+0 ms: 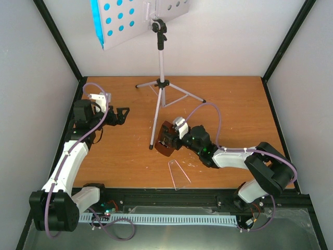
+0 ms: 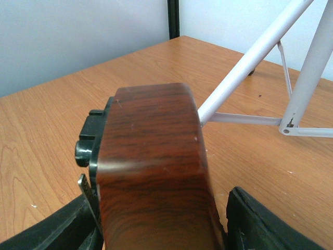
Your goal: Pack up the instrument practice props
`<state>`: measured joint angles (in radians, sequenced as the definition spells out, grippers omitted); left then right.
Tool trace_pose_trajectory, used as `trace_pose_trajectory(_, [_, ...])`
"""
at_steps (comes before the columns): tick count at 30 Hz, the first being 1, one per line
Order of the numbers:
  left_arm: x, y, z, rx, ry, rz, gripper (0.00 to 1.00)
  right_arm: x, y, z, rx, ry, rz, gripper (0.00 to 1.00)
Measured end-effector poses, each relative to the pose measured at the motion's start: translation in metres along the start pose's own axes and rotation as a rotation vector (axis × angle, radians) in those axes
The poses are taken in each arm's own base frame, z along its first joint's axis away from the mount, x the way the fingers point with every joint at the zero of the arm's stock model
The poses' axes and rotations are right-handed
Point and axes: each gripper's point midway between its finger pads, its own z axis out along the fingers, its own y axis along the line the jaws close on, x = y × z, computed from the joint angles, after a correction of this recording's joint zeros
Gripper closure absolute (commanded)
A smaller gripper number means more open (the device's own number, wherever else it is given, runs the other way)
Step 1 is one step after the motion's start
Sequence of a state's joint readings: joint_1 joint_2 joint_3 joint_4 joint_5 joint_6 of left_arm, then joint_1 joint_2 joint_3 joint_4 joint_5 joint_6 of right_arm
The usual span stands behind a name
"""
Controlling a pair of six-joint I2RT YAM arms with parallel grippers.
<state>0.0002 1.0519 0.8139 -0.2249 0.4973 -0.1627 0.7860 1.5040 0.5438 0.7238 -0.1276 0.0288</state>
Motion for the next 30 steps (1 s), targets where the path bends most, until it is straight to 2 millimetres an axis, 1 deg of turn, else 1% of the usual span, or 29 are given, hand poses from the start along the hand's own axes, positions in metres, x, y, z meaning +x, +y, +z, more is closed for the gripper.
trace_pose_trajectory(12, [0.000,-0.001,0.000,0.004,0.000,0.000,0.01,0.000,-0.002,0.002,0.010,0.013,0.021,0.41])
trace_pose_trajectory(30, [0.000,-0.002,0.000,0.010,0.002,0.000,0.01,-0.001,-0.011,0.006,0.055,0.048,0.048,0.39])
